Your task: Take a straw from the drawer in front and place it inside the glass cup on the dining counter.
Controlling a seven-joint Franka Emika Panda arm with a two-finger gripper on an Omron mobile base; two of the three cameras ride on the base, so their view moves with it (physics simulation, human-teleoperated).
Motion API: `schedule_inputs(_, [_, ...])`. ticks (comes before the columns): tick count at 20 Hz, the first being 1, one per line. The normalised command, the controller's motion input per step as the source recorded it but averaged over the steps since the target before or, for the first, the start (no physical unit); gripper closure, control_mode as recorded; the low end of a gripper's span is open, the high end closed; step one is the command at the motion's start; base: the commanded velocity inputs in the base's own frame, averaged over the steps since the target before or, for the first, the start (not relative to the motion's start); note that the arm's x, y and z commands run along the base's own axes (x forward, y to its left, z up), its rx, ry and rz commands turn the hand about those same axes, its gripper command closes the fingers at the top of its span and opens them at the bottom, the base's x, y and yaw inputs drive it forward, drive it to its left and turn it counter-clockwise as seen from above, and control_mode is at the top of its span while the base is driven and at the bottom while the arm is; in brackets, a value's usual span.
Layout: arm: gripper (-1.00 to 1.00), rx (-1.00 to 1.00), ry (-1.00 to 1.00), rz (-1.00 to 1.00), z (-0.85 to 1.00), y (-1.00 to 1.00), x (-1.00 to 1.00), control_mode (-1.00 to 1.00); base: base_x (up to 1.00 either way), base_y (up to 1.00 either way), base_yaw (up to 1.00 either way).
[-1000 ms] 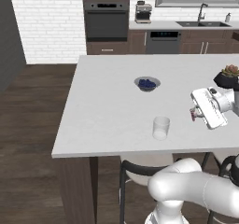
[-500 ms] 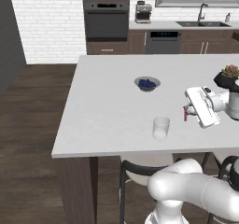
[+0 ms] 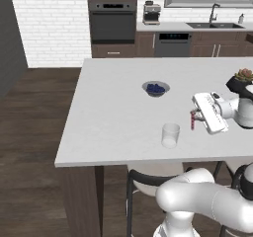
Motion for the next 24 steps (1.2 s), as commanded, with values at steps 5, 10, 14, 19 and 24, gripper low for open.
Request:
schedule_inputs(5, [1.00, 0.05, 0.04, 0.01, 0.08, 0.05, 0.14, -1.00, 0.00, 0.00, 0.00])
schedule_inputs(10, [1.00, 0.06, 0.04, 0.00, 0.00, 0.18, 0.14, -1.00, 0.00, 0.00, 0.00])
schedule_inputs(14, [1.00, 0.06, 0.02, 0.00, 0.00, 0.19, 0.19, -1.00, 0.00, 0.00, 0.00])
schedule_inputs(19, [1.00, 0.07, 0.00, 0.00, -0.11, 0.03, 0.18, -1.00, 0.00, 0.00, 0.00])
schedule_inputs(24, [1.00, 0.08, 0.00, 0.00, -0.21, -0.01, 0.16, -1.00, 0.00, 0.00, 0.00])
